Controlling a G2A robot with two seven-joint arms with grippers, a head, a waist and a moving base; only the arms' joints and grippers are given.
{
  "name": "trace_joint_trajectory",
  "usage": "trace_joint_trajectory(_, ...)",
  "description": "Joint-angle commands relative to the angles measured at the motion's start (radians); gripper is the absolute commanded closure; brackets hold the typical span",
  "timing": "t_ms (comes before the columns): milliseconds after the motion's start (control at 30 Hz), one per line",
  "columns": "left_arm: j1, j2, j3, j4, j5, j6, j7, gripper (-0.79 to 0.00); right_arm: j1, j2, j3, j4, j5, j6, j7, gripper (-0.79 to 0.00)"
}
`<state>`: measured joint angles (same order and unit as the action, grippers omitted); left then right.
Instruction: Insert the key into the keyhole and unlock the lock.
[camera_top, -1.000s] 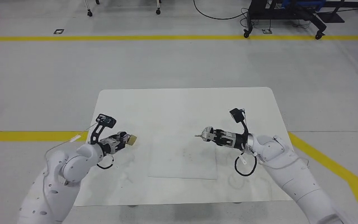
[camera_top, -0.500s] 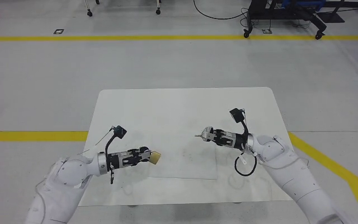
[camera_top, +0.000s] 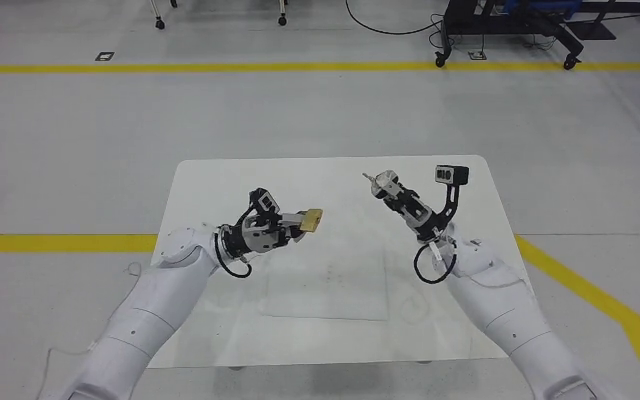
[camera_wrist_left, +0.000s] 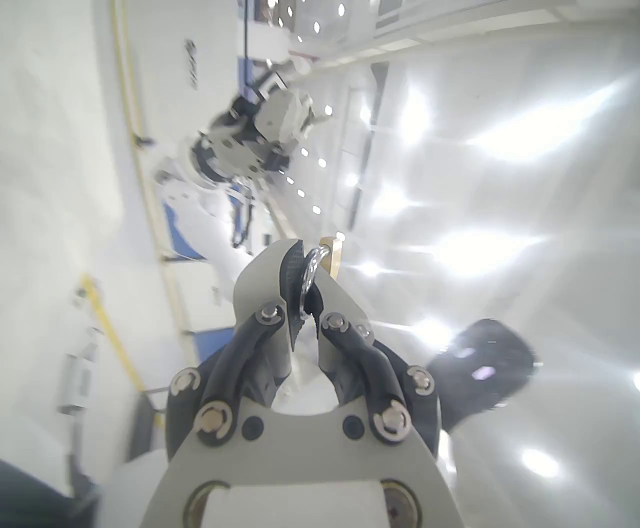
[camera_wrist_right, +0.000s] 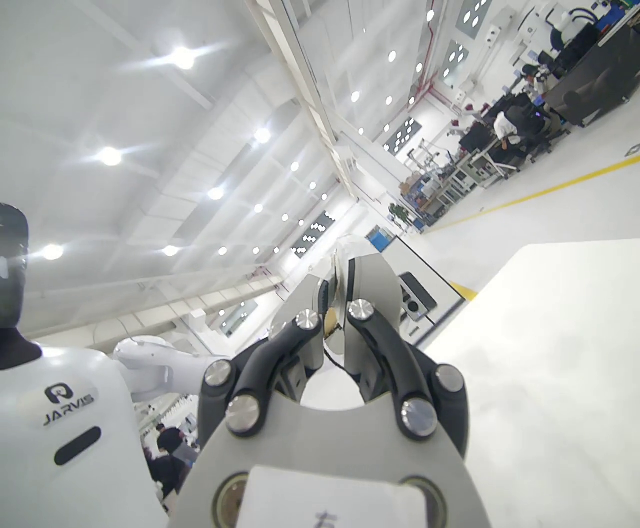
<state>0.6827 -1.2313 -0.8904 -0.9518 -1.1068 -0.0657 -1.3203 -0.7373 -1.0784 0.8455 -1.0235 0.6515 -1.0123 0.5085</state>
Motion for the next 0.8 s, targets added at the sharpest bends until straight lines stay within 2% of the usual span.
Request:
trace_joint_trajectory(0, 0.015, 0.004, -0.011, -0.008, 0.036, -0.027, 0.027, 0.0, 0.001, -0.001, 0.003, 0.005, 0.002, 0.0, -0.003, 0.0)
trace_joint_trajectory(200, 0.015, 0.004, -0.011, -0.008, 0.036, -0.027, 0.027, 0.0, 0.001, -0.001, 0.003, 0.005, 0.002, 0.0, -0.003, 0.0)
trace_joint_trajectory(267, 0.031, 0.004, -0.018, -0.021, 0.045, -0.053, 0.074, 0.0, -0.002, -0.001, 0.003, 0.002, 0.002, 0.006, -0.006, 0.0)
trace_joint_trajectory(333, 0.063, -0.003, -0.024, -0.038, 0.013, -0.082, 0.119, 0.0, -0.011, -0.009, -0.007, -0.016, -0.021, 0.061, -0.034, 0.0)
trace_joint_trajectory(400, 0.073, -0.019, -0.011, -0.044, -0.047, -0.077, 0.15, 0.0, -0.013, -0.024, -0.028, -0.044, -0.02, 0.088, -0.048, 0.0)
trace_joint_trajectory(533, 0.038, -0.064, 0.054, -0.014, -0.053, -0.117, 0.215, 0.0, 0.005, -0.047, -0.048, -0.033, -0.03, 0.106, -0.042, 0.0)
trace_joint_trajectory(767, -0.022, -0.127, 0.121, 0.06, -0.041, -0.203, 0.228, 0.0, 0.004, -0.071, -0.048, -0.042, -0.08, 0.102, -0.069, 0.0)
